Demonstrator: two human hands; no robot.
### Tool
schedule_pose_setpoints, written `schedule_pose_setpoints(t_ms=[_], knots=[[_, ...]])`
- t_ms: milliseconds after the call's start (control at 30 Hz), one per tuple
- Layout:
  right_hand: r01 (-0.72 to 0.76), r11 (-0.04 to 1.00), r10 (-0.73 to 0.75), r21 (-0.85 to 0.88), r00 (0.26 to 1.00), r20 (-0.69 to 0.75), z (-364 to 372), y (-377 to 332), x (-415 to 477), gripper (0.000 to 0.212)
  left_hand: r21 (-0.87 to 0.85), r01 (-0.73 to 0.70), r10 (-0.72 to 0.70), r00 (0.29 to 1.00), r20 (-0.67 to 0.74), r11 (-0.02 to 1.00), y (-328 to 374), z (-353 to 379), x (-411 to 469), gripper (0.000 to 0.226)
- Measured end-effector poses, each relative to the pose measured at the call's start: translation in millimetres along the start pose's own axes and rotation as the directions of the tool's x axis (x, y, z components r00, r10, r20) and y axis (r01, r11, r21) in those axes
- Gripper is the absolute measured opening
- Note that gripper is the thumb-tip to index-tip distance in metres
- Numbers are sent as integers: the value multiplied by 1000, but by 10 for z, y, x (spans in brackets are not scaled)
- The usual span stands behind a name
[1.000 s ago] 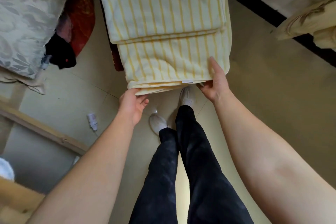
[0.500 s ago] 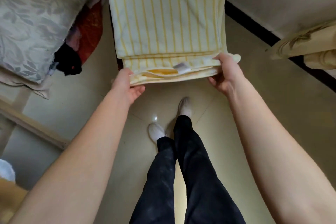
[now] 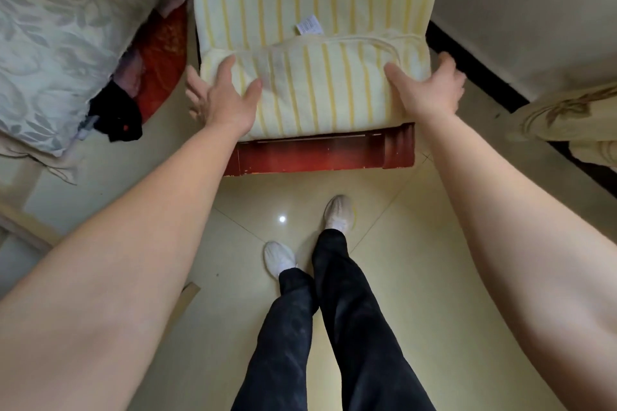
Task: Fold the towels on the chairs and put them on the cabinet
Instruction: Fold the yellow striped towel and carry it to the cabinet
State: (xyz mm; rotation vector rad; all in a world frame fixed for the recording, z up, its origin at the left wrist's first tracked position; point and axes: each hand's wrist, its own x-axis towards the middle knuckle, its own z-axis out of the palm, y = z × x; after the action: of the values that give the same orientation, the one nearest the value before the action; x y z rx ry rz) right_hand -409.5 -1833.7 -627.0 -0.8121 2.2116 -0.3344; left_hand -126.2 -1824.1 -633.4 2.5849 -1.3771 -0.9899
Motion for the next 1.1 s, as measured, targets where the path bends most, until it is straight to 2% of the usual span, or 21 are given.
schedule_pose_setpoints(t_ms=[33,100,167,233,300,367,400,467,533,600,633,700,767,867,933,1000,1033,1100], knots=[[-33,998,29,50,996,90,-36,30,26,98,-76,9,-6,999,36,997,-12,27,29,59],[-78,990,47,114,966,253,-94,72,28,73,-139,-4,9,999,40,990,-50,63,49,57],[-38,989,-7,146,956,292,-137,156,-11,56,-109,-40,42,999,17,993,-117,78,-33,57],[-35,981,-17,189,964,266,-179,282,-87,61,-63,-53,58,996,65,997,-196,119,-192,59],[-102,976,48,194,963,264,-234,382,-198,76,33,-54,50,992,116,998,-251,144,-349,63],[-198,964,137,180,944,301,-272,479,-225,88,148,-81,70,995,77,986,-195,136,-451,66],[-219,960,156,173,936,314,-284,511,-218,92,213,-128,124,992,35,969,-123,127,-481,68],[-216,965,160,152,937,311,-310,492,-186,92,344,-326,339,940,21,881,80,137,-509,69],[-206,970,161,127,941,299,-320,436,-158,89,441,-571,568,808,155,692,284,189,-507,64],[-231,965,182,126,931,316,-337,425,-145,89,520,-689,636,704,316,505,413,288,-453,60],[-258,957,202,130,919,340,-354,429,-142,90,551,-688,610,707,359,472,443,350,-408,59],[-335,931,234,145,853,466,-393,438,-113,84,586,-614,493,784,377,528,490,471,-315,61],[-353,917,189,183,793,580,-445,449,-79,61,604,-554,413,831,372,573,540,609,-289,62],[-247,938,70,243,822,565,-494,447,-74,40,608,-514,381,857,346,605,558,747,-310,64],[-186,950,5,250,810,586,-505,439,-64,45,615,-488,378,872,311,619,560,782,-315,65],[-141,961,-49,239,761,647,-498,445,-76,58,612,-460,373,887,274,644,555,827,-313,64],[-87,974,-71,210,760,646,-499,435,-74,63,607,-447,366,893,262,657,573,845,-320,64],[26,995,-77,101,841,536,-547,310,-46,66,581,-414,337,910,241,701,648,898,-364,64]])
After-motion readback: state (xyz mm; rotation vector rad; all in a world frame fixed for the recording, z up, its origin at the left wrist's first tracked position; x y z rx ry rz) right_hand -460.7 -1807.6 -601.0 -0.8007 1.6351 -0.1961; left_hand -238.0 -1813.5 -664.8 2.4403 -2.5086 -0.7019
